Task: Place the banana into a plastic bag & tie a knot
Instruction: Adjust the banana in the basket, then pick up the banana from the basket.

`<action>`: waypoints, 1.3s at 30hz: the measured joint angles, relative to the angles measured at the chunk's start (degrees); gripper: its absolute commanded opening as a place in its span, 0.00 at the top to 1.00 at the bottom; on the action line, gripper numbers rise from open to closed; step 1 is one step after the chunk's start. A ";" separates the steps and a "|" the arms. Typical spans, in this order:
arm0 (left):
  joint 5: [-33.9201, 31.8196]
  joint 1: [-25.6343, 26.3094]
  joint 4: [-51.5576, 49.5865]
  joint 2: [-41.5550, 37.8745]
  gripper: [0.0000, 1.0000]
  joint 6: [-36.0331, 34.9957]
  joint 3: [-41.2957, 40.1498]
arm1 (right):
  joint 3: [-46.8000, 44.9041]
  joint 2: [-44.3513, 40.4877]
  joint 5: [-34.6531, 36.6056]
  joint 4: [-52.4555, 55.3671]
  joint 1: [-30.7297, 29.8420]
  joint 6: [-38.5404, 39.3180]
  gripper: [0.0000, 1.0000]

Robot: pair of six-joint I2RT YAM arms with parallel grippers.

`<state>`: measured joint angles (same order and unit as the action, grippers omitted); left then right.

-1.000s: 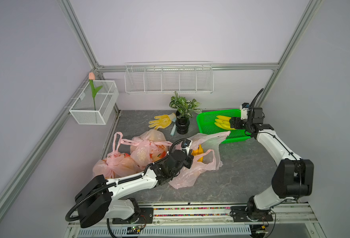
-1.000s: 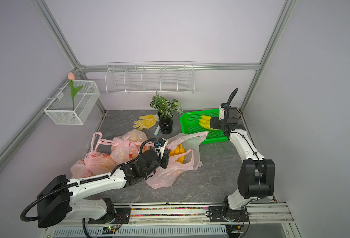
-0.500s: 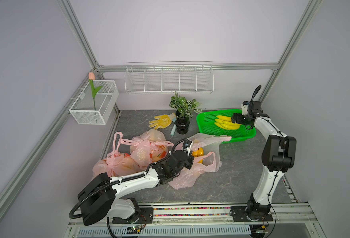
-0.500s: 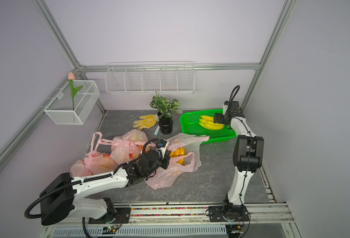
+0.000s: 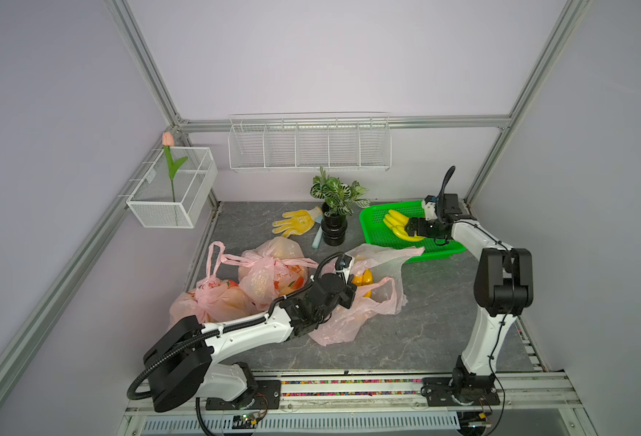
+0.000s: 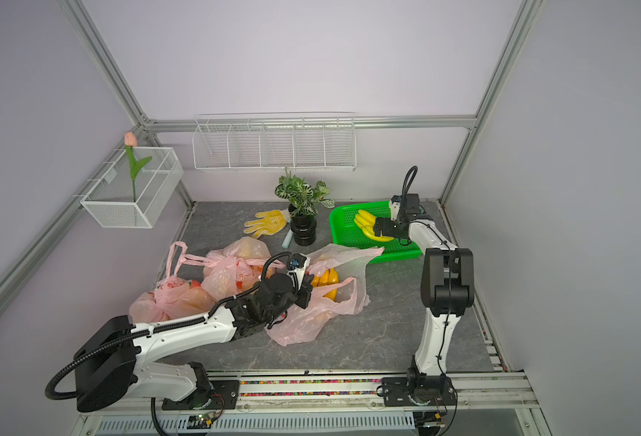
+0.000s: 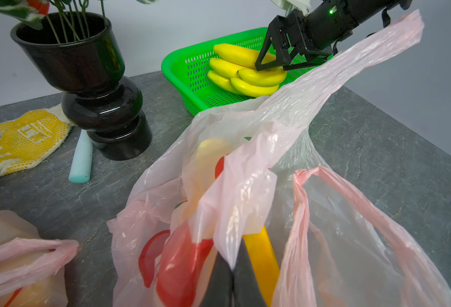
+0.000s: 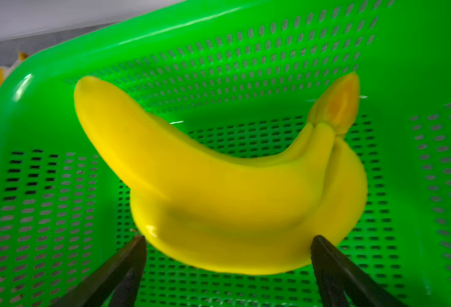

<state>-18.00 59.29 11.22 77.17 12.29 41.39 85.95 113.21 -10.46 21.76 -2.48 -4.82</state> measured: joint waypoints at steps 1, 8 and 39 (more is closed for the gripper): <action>0.00 0.00 0.00 0.00 1.00 0.17 0.00 | -0.79 -0.68 -0.07 0.07 -1.14 -0.52 0.05; -0.04 0.00 -0.15 -0.28 1.00 0.20 0.00 | -4.50 -6.54 0.96 1.05 -5.33 -1.42 0.05; -3.96 -3.74 -2.16 -8.09 1.00 1.27 -4.98 | 24.96 10.82 -4.92 20.87 -6.49 33.35 0.18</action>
<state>-21.96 55.55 9.06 69.08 13.56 36.40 110.91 124.03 -15.38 42.63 -8.97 28.53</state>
